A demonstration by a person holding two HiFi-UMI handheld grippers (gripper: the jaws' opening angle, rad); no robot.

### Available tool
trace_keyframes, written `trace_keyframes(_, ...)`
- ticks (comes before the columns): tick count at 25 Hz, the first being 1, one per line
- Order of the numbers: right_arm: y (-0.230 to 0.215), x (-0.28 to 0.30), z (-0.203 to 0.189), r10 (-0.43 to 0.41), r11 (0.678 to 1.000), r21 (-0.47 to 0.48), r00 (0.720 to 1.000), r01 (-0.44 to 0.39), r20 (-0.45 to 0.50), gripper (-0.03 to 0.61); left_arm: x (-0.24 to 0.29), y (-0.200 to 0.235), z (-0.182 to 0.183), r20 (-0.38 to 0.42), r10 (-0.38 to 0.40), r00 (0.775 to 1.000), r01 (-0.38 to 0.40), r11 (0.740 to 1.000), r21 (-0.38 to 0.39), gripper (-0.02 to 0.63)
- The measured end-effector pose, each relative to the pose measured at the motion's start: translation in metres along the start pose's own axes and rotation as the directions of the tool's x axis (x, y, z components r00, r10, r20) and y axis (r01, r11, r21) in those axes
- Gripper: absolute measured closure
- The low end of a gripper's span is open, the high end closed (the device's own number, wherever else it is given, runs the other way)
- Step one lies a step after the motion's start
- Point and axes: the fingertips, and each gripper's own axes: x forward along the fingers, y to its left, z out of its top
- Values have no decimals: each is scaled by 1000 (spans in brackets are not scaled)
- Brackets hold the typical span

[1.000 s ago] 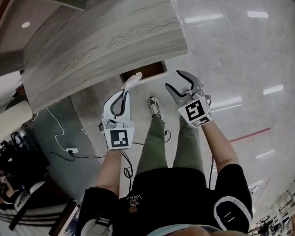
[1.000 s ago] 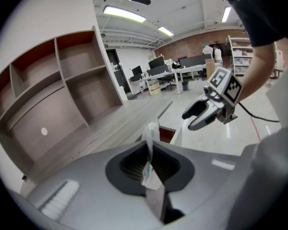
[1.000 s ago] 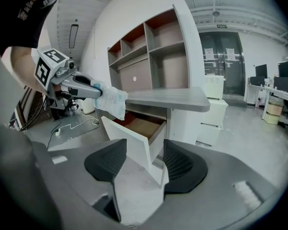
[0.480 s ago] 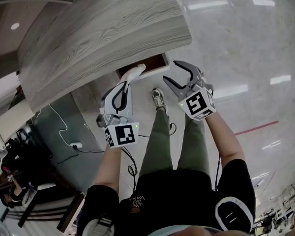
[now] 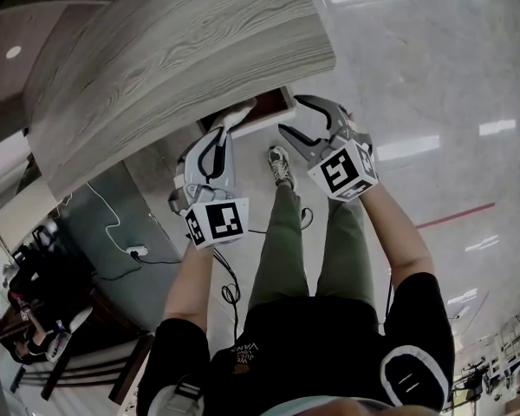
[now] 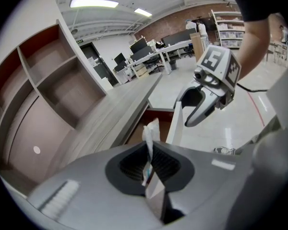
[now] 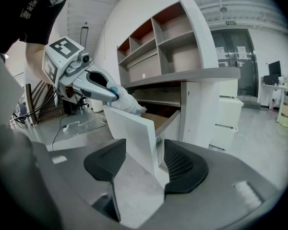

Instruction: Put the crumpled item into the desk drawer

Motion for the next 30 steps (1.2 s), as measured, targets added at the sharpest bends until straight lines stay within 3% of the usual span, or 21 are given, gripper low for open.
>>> trace_keyframes(12,-5,15,-7,-17,1000,12,1000,17,-6,356,20,15,-6,-24,79,997,-80,997,-22,551)
trace_keyframes(18,-6,13,-8,-21,1000,20,1000,21,-10,356,33,-10,0,3,-34,999,34,999,-11,549)
trace_keyframes(25,-5,14,-9,-20,1000,19,1000,20,-19,356,39,-22,12,18,-171,985,171,985,7,549)
trace_keyframes(30,-5,13,-7,-24,999,21,1000,24,-14,356,38,-24,18,44,-251,967,253,966,-57,515)
